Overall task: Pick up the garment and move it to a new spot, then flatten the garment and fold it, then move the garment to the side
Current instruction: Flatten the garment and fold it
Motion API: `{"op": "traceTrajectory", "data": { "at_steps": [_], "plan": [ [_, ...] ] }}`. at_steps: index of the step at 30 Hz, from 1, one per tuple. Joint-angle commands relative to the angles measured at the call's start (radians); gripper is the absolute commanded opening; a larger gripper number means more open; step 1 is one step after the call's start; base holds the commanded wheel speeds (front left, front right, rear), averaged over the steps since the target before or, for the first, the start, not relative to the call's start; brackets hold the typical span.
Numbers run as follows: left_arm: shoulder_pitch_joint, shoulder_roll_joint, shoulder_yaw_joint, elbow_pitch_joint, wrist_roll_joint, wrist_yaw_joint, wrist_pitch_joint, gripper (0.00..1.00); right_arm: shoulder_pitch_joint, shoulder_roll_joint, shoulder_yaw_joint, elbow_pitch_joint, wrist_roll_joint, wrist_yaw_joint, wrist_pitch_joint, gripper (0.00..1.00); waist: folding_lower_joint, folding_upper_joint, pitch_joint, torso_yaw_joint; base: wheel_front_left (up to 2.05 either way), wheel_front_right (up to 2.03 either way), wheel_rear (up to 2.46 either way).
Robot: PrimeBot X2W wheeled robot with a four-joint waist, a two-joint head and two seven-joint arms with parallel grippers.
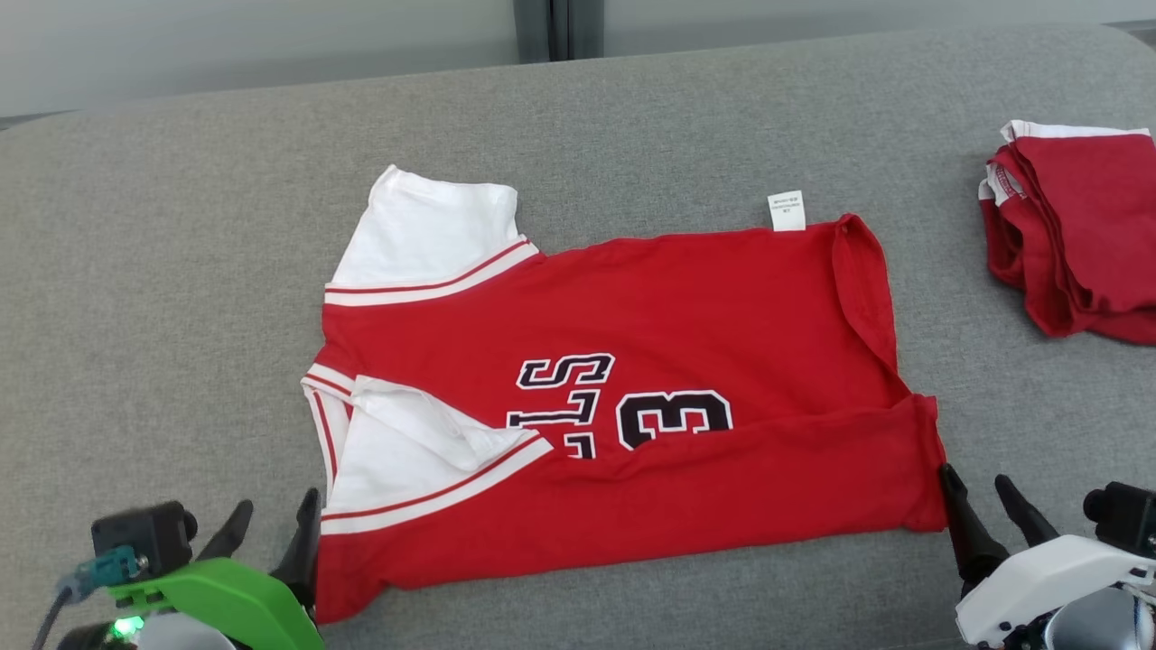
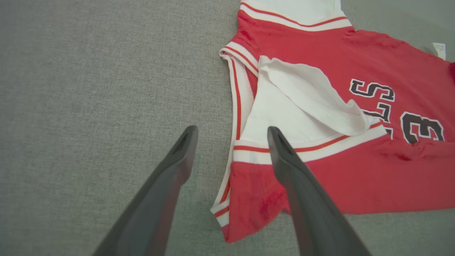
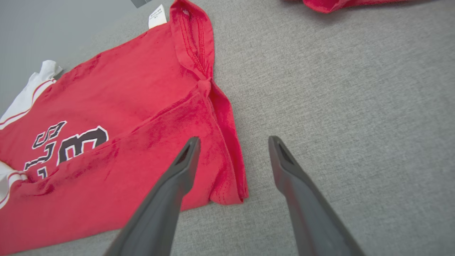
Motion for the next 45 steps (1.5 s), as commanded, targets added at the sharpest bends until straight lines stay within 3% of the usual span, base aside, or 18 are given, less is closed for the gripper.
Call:
{"op": "traceTrajectory", "data": {
  "at_steps": [1,7,12,19,27,38,39,40,41,42,43,44,45],
  "plan": [
    [-0.039,0.016,0.005,-0.004,0.008,-0.007,0.008,1.0,-0.003,-0.003,-0.012,-0.018,-0.008,0.0,-0.014,1.0,0.0,-0.0001,0.016,-0.014,0.0,0.0,0.0],
    [-0.255,0.093,-0.003,0.039,0.041,-0.062,0.058,1.0,-0.073,-0.003,-0.023,-0.095,-0.05,0.0,-0.042,1.0,0.0,-0.0001,0.073,-0.051,0.0,0.0,0.0],
    [-0.504,0.167,-0.045,0.139,0.071,-0.141,0.152,1.0,-0.174,-0.003,0.034,-0.117,-0.088,0.0,-0.041,1.0,0.0,-0.0001,0.157,-0.097,0.0,0.0,0.0],
    [-0.781,0.203,-0.087,0.301,0.081,-0.206,0.262,1.0,-0.308,-0.003,0.148,-0.08,-0.095,0.0,-0.055,1.0,0.0,-0.0001,0.243,-0.169,0.0,0.0,0.0],
    [-0.967,0.226,-0.113,0.464,0.084,-0.225,0.375,1.0,-0.418,-0.002,0.232,-0.018,-0.097,0.0,-0.083,1.0,0.0,-0.0001,0.301,-0.24,0.0,0.0,0.0],
    [-1.03,0.254,-0.132,0.586,0.093,-0.203,0.467,0.99,-0.454,-0.002,0.26,0.034,-0.103,0.0,-0.104,1.0,0.0,-0.0001,0.305,-0.28,0.0,0.0,0.0],
    [-1.029,0.259,-0.138,0.595,0.099,-0.209,0.474,0.75,-0.454,-0.002,0.259,0.035,-0.104,0.0,-0.104,1.0,0.0,-0.0001,0.303,-0.28,0.0,0.0,0.0],
    [-1.027,0.261,-0.144,0.601,0.102,-0.213,0.479,0.67,-0.456,-0.002,0.258,0.036,-0.106,0.0,-0.102,1.0,0.0,-0.0001,0.301,-0.279,0.0,0.0,0.0],
    [-1.022,0.254,-0.148,0.602,0.099,-0.208,0.484,0.47,-0.461,-0.002,0.256,0.035,-0.109,0.0,-0.101,1.0,0.0,-0.0001,0.299,-0.277,0.0,0.0,0.0],
    [-1.019,0.248,-0.15,0.601,0.096,-0.204,0.485,0.42,-0.464,-0.002,0.255,0.032,-0.109,0.0,-0.101,1.0,0.0,-0.0001,0.297,-0.275,0.0,0.0,0.0],
    [-1.019,0.245,-0.15,0.599,0.093,-0.204,0.483,0.25,-0.469,-0.002,0.256,0.029,-0.112,0.0,-0.099,1.0,0.0,-0.0001,0.297,-0.272,0.0,0.0,0.0],
    [-1.021,0.239,-0.147,0.598,0.09,-0.197,0.47,0.0,-0.477,-0.002,0.262,0.023,-0.114,0.0,-0.095,1.0,0.0,-0.0001,0.296,-0.266,0.0,0.0,0.0],
    [-1.022,0.236,-0.146,0.596,0.09,-0.197,0.459,0.0,-0.483,-0.002,0.264,0.022,-0.118,0.0,-0.091,1.0,0.0,-0.0001,0.294,-0.263,0.0,0.0,0.0]
  ]
}}
